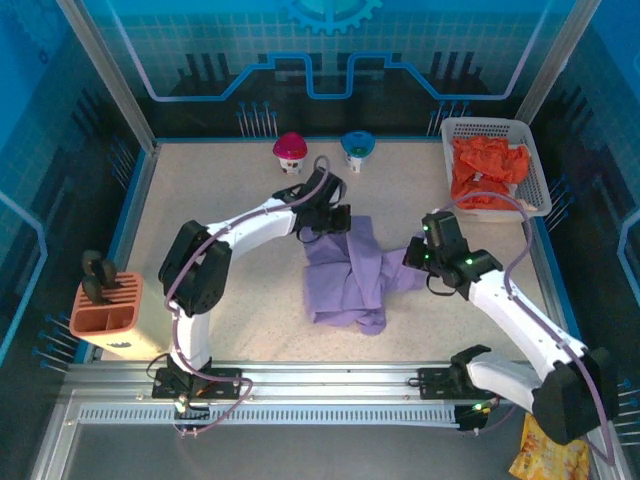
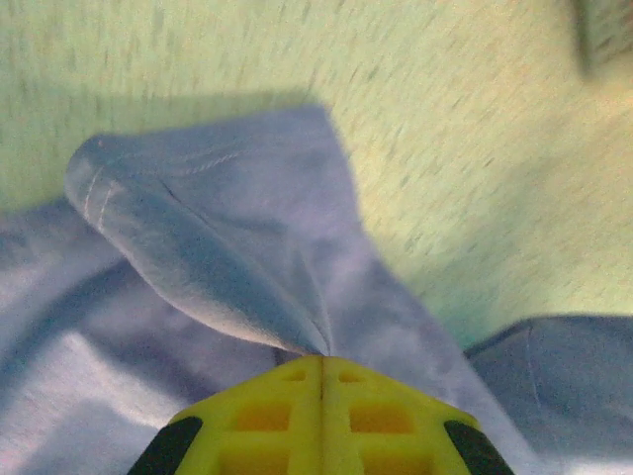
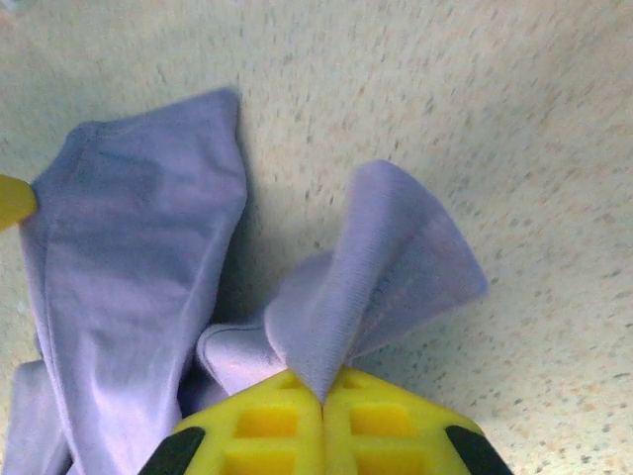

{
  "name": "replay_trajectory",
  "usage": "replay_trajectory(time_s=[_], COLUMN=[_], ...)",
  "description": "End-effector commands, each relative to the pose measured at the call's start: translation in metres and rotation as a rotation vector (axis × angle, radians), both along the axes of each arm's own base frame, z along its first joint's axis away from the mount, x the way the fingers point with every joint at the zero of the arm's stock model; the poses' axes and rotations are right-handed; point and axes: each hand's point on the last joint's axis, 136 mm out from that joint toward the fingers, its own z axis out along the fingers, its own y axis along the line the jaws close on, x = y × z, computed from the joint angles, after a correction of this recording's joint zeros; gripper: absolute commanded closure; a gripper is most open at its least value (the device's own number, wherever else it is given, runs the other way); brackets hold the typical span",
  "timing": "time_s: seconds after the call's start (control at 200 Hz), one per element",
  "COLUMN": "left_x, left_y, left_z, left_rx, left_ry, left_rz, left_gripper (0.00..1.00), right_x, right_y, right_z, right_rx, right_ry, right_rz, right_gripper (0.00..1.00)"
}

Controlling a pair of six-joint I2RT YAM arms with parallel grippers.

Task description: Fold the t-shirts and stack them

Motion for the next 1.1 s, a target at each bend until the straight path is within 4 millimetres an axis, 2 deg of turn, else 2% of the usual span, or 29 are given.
replay_trajectory(time_s=[0.0,0.115,0.19,0.24,0.295,0.445,0.545,0.645,0.755,0.886,0.991,1.096], left_x=[0.012,0.008,-0.003,-0.012,-0.021,-0.05,-0.064,-0.065,-0.055,-0.024,0.011,0.029], left_y=[0.027,0.049,0.067,0.079,0.099,0.155,0.182,0.203,0.204,0.195,0.191,0.17], left_z=[0.061,0.11,0.137,0.155,0.177,0.226,0.239,0.234,0.231,0.244,0.264,0.268], left_rx=[-0.016,-0.037,-0.039,-0.051,-0.061,-0.013,0.021,0.031,0.0,-0.022,-0.03,-0.087], left_ry=[-0.105,-0.196,-0.236,-0.278,-0.329,-0.456,-0.523,-0.524,-0.519,-0.552,-0.599,-0.52], left_rz=[0.015,0.02,0.02,0.032,0.063,0.165,0.233,0.295,0.31,0.305,0.305,0.24], left_gripper=[1.0,1.0,1.0,1.0,1.0,1.0,1.0,1.0,1.0,1.0,1.0,1.0], right_x=[0.009,0.014,0.018,0.018,0.021,0.024,0.025,0.033,0.048,0.063,0.057,0.039], right_y=[-0.021,-0.029,-0.034,-0.042,-0.047,-0.068,-0.073,-0.068,-0.063,-0.061,-0.052,-0.022], right_z=[0.038,0.064,0.082,0.086,0.108,0.135,0.147,0.153,0.17,0.211,0.236,0.232], right_rx=[-0.036,-0.051,-0.082,-0.109,-0.112,-0.159,-0.154,-0.098,-0.078,-0.077,-0.035,0.01], right_ry=[-0.116,-0.203,-0.256,-0.265,-0.311,-0.353,-0.401,-0.443,-0.48,-0.551,-0.61,-0.591], right_rz=[-0.059,-0.071,-0.074,-0.092,-0.107,-0.193,-0.22,-0.212,-0.207,-0.211,-0.164,0.001], right_gripper=[1.0,1.0,1.0,1.0,1.0,1.0,1.0,1.0,1.0,1.0,1.0,1.0])
